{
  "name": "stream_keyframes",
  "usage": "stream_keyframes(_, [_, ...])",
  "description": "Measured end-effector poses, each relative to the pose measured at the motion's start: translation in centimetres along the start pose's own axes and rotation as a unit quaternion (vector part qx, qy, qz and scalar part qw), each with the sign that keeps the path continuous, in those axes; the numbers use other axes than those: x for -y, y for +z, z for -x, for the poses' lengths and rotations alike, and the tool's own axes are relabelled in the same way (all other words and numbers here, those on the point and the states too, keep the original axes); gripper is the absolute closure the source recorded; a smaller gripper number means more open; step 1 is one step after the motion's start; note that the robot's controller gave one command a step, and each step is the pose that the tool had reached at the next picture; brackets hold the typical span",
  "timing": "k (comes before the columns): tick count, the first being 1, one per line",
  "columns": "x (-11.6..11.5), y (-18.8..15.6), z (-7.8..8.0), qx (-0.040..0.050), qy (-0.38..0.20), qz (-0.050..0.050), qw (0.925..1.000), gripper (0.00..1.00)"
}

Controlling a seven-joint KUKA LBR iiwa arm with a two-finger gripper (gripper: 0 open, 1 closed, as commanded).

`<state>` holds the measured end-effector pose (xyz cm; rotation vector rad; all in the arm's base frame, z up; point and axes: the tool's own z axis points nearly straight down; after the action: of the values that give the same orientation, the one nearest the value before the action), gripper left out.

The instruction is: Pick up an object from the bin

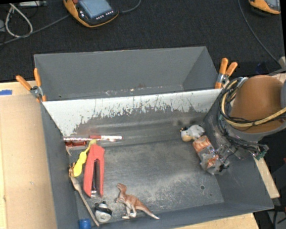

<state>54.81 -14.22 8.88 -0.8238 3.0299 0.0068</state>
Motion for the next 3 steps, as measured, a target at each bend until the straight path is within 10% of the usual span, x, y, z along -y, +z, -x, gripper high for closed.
stream_keyframes(2, [-0.2,-1.5,-0.3,-0.0042,0.001,0.005,1.0,1.0])
stream_keyframes(3, [-0.7,-2.0,0.9,-0.0011,-0.095,0.001,0.9955,1.0])
